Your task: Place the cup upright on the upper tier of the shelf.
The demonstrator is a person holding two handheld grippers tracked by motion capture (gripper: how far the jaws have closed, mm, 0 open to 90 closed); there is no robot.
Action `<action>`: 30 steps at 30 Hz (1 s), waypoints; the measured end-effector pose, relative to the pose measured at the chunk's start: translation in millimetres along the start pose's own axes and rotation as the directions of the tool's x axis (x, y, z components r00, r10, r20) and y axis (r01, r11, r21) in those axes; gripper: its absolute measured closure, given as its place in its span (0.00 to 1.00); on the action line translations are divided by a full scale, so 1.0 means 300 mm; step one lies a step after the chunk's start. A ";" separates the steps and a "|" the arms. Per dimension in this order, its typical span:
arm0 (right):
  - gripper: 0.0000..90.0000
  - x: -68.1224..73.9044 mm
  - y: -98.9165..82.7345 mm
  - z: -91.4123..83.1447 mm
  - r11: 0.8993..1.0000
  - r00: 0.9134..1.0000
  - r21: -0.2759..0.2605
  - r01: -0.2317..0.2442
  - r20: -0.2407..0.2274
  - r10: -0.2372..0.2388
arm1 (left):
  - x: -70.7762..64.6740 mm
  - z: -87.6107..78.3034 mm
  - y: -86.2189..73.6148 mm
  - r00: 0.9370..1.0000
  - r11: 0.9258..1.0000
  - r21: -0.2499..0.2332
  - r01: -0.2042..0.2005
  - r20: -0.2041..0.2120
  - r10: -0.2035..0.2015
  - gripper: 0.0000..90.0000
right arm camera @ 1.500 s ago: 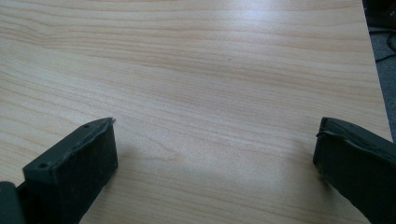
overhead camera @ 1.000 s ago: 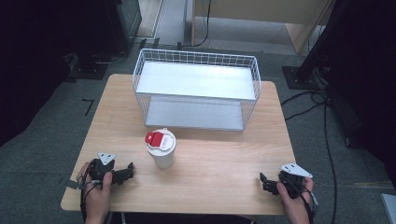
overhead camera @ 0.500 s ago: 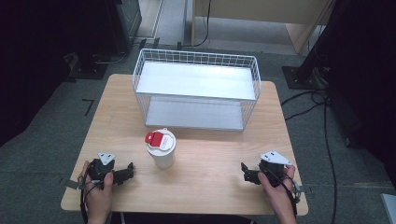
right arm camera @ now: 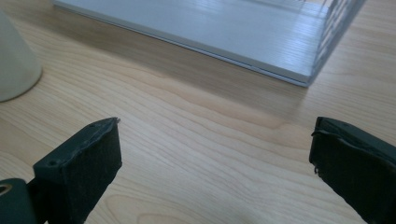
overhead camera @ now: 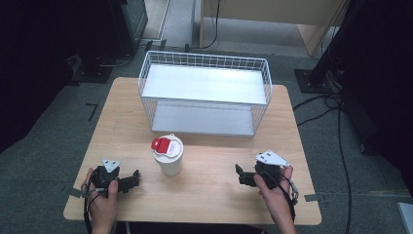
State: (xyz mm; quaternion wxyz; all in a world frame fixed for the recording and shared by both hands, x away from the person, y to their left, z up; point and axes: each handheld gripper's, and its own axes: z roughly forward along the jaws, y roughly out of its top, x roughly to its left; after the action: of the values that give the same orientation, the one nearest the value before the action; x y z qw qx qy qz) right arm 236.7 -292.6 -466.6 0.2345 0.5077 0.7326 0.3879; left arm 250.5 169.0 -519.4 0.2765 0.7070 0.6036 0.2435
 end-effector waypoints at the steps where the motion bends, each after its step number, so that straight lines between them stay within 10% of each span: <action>1: 0.02 0.008 0.005 0.002 1.000 1.000 -0.002 -0.001 -0.006 0.001 | 0.000 0.000 0.000 1.000 1.000 0.000 0.000 0.000 0.000 0.00; 30: 0.02 0.217 0.094 0.107 0.998 0.988 -0.027 0.062 -0.142 -0.066 | -0.002 0.002 0.002 1.000 1.000 -0.001 0.005 -0.003 -0.005 0.00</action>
State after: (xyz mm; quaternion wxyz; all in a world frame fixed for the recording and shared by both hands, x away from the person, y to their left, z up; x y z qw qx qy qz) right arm 251.7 -216.7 -459.5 0.1996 0.4524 0.7591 0.4235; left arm 251.4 168.4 -519.5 0.2763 0.7050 0.6059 0.2441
